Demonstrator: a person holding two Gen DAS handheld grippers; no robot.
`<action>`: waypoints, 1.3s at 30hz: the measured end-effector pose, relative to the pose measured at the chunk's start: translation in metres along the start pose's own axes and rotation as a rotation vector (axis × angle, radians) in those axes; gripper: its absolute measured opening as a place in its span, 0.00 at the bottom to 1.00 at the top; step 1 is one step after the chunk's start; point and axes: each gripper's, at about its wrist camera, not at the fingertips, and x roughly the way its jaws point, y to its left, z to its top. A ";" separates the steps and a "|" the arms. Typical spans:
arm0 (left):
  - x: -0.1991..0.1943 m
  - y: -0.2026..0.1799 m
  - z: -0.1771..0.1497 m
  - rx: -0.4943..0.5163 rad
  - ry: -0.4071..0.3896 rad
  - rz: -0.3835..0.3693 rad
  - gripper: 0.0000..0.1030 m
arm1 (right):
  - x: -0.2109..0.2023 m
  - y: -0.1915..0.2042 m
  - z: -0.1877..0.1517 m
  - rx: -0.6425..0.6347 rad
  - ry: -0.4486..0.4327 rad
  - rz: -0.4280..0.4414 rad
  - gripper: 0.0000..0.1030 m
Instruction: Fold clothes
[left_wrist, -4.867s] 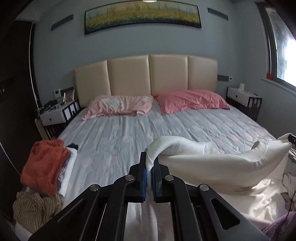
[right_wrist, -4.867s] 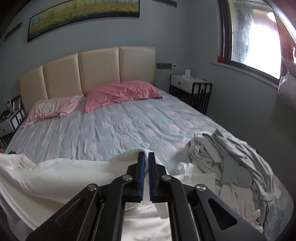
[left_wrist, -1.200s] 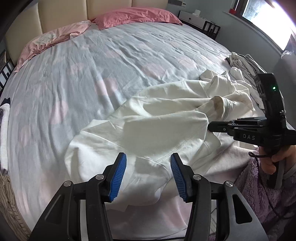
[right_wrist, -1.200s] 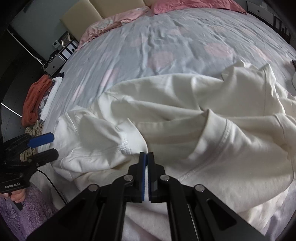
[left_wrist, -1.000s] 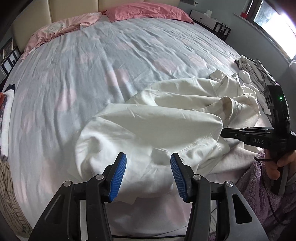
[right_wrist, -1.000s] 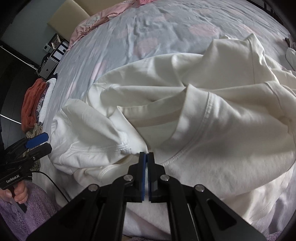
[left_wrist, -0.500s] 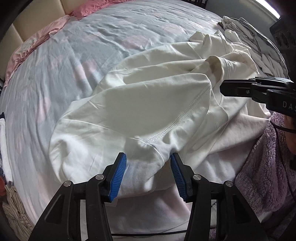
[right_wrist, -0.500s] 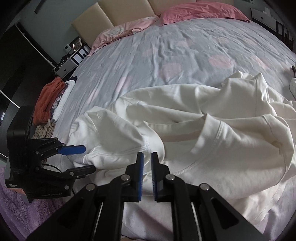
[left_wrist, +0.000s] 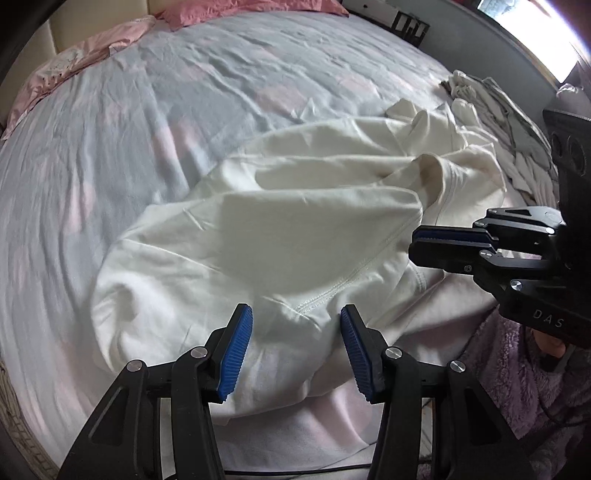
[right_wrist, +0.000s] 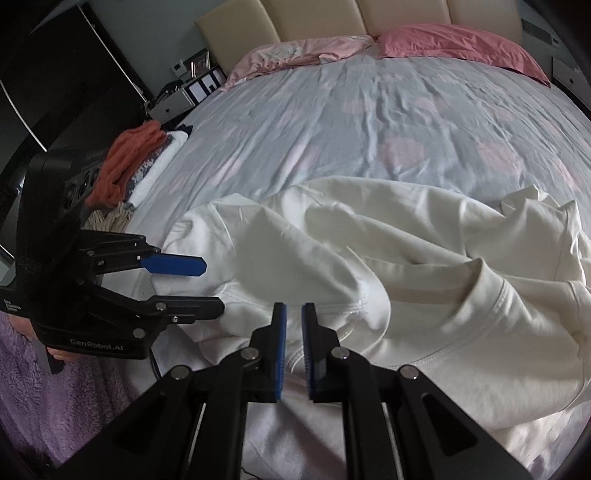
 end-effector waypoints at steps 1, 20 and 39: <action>0.006 -0.002 -0.001 0.010 0.022 0.006 0.50 | 0.006 0.000 0.000 -0.001 0.024 -0.012 0.10; 0.022 -0.026 -0.007 0.111 0.080 0.082 0.24 | 0.026 -0.008 -0.003 0.040 0.120 -0.016 0.15; -0.018 0.007 -0.002 -0.072 -0.101 0.041 0.34 | 0.025 -0.010 -0.003 0.051 0.116 -0.027 0.15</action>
